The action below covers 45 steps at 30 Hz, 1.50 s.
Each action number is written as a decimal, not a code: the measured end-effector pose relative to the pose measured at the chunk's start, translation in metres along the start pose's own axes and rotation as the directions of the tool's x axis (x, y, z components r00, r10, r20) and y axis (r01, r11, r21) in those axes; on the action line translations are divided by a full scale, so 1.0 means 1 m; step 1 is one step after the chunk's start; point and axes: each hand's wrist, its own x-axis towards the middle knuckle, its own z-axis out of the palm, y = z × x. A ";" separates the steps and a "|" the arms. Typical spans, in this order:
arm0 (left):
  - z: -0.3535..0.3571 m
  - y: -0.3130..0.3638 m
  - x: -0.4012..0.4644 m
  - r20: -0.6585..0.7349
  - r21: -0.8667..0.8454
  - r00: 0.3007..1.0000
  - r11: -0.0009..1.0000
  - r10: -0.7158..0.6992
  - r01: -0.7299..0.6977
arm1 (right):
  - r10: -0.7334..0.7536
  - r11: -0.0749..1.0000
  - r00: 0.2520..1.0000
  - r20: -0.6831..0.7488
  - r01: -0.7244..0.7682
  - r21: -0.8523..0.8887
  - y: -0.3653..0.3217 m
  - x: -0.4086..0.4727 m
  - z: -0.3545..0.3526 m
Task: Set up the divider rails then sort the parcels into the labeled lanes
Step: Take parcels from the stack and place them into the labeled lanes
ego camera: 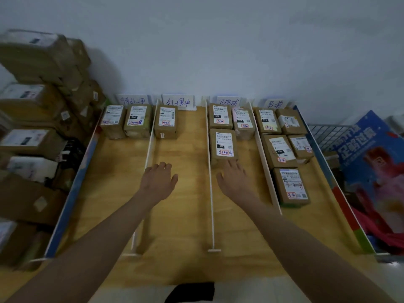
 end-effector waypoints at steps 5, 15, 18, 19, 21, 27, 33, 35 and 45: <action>-0.008 -0.042 -0.073 -0.034 0.037 0.998 0.998 -0.043 0.044 | -0.040 0.999 0.999 0.025 0.039 0.009 -0.050 -0.057 0.000; -0.023 -0.127 -0.174 -0.055 -0.045 0.977 0.978 -0.207 0.205 | -0.198 0.980 0.979 0.051 0.198 0.001 -0.145 -0.118 -0.003; -0.027 -0.147 -0.198 -0.057 -0.069 0.966 0.966 -0.252 0.248 | -0.237 0.971 0.969 0.069 0.238 -0.006 -0.170 -0.124 0.001; -0.028 -0.155 -0.205 -0.060 -0.079 0.963 0.963 -0.263 0.258 | -0.248 0.968 0.966 0.074 0.250 -0.010 -0.180 -0.125 0.002; -0.032 -0.175 -0.217 -0.071 -0.098 0.956 0.956 -0.283 0.276 | -0.265 0.964 0.961 0.083 0.267 -0.013 -0.200 -0.126 0.006; -0.047 -0.244 -0.236 -0.198 -0.142 0.903 0.923 -0.381 0.358 | -0.324 0.946 0.940 0.110 0.323 0.028 -0.269 -0.123 0.020; -0.057 -0.336 -0.228 -0.251 -0.147 0.901 0.934 -0.354 0.326 | -0.315 0.947 0.941 0.126 0.304 0.099 -0.353 -0.107 0.046; -0.062 -0.371 -0.223 -0.273 -0.099 0.897 0.938 -0.346 0.332 | -0.307 0.949 0.943 0.129 0.292 0.119 -0.383 -0.102 0.053; -0.074 -0.491 -0.187 -0.145 -0.167 0.908 0.914 -0.393 0.369 | -0.214 0.950 0.968 0.128 0.176 0.259 -0.496 -0.082 0.084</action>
